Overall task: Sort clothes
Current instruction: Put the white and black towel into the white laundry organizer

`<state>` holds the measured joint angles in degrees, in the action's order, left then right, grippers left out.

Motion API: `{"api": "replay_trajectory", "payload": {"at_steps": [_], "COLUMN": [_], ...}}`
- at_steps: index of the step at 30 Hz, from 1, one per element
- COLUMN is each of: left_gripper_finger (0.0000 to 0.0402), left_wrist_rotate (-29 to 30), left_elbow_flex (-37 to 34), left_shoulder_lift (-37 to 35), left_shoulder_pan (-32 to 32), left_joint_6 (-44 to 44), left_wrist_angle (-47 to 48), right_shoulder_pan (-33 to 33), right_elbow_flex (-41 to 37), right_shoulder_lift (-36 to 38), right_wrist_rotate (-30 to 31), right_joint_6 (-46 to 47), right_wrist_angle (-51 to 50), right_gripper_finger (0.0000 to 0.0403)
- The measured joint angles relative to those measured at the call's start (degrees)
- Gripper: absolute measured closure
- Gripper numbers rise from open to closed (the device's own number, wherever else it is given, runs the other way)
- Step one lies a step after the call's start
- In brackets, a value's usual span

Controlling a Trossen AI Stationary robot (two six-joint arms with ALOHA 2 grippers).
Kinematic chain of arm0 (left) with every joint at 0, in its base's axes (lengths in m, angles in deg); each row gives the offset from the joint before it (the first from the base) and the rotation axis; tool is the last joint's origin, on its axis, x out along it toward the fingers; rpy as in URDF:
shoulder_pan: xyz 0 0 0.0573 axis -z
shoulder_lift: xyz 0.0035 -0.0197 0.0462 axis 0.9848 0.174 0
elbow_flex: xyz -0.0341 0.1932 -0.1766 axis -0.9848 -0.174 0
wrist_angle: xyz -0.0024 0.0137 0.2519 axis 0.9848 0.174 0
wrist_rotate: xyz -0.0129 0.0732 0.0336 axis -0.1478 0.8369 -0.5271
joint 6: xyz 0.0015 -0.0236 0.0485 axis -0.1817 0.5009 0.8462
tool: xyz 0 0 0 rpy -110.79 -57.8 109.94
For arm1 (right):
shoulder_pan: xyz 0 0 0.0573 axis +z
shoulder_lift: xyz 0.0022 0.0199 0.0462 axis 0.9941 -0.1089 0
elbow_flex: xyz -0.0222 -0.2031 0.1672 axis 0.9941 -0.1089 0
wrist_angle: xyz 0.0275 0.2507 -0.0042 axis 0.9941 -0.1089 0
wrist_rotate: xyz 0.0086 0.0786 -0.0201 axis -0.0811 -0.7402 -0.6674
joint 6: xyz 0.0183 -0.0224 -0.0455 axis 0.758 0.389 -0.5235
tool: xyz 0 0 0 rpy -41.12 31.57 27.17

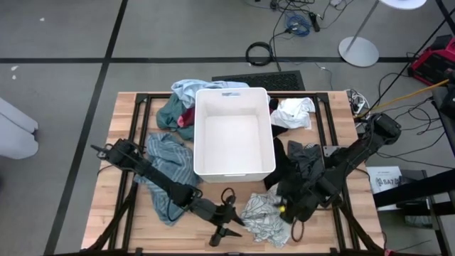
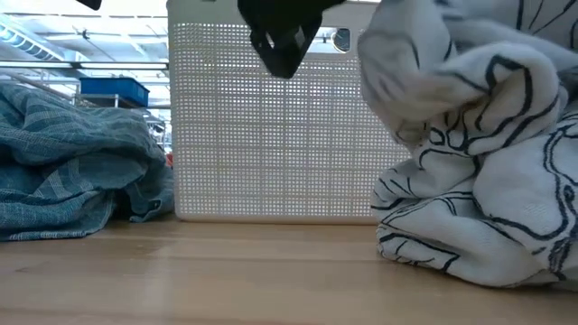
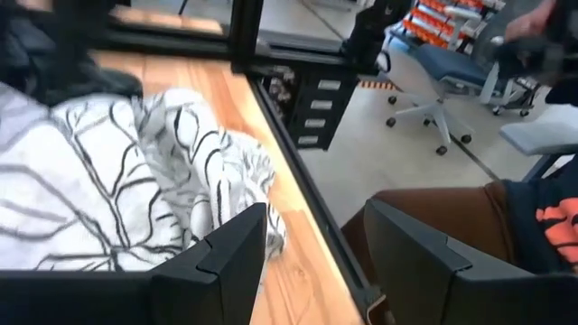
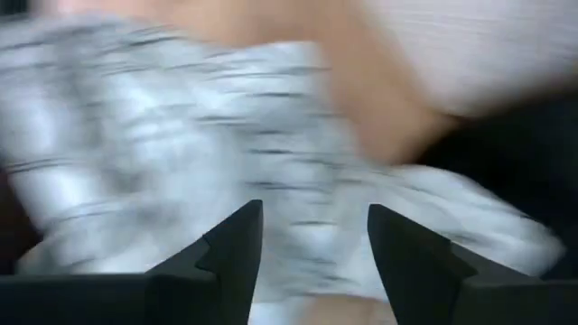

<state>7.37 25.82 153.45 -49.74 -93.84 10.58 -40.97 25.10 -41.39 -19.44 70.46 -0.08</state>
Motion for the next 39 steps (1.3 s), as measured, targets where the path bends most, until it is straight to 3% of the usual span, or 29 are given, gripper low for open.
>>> {"api": "replay_trajectory", "payload": {"at_steps": [5,11,15,23,27,31,39], "left_gripper_finger": [0.0204,0.0204,0.0204,0.0204,0.0204,0.0204,0.0204], "left_wrist_rotate": [0.09,0.09,0.09,0.11,0.09,-0.11,-1.54], "left_elbow_flex": [0.00,0.00,0.00,0.00,0.00,0.00,-0.02], "left_shoulder_lift": [0.00,0.00,0.00,0.00,0.00,0.00,-0.45], "left_shoulder_pan": [0.00,0.00,0.00,-0.24,-0.28,-0.11,0.20], "left_joint_6": [-0.02,-0.02,-0.01,0.07,0.07,0.07,0.07], "left_wrist_angle": [0.02,-0.05,-0.05,-0.05,-0.05,-0.05,-0.04], "right_shoulder_pan": [-0.18,-1.20,-1.18,-1.29,-2.65,-3.04,-1.83], "right_elbow_flex": [-0.02,-0.02,-0.02,-0.02,-0.02,-0.03,5.75], "right_shoulder_lift": [0.00,0.00,-0.06,-1.03,-3.55,-5.67,-2.20], "right_wrist_rotate": [4.35,3.84,0.38,-0.79,-3.47,-4.88,-5.06], "right_joint_6": [7.83,9.19,15.65,14.23,13.66,11.10,6.05], "right_wrist_angle": [-6.53,-8.08,-13.11,-7.38,-7.86,-6.56,-5.87], "right_gripper_finger": [0.0228,0.0229,0.0229,0.0232,0.0280,0.0380,0.0399]}}
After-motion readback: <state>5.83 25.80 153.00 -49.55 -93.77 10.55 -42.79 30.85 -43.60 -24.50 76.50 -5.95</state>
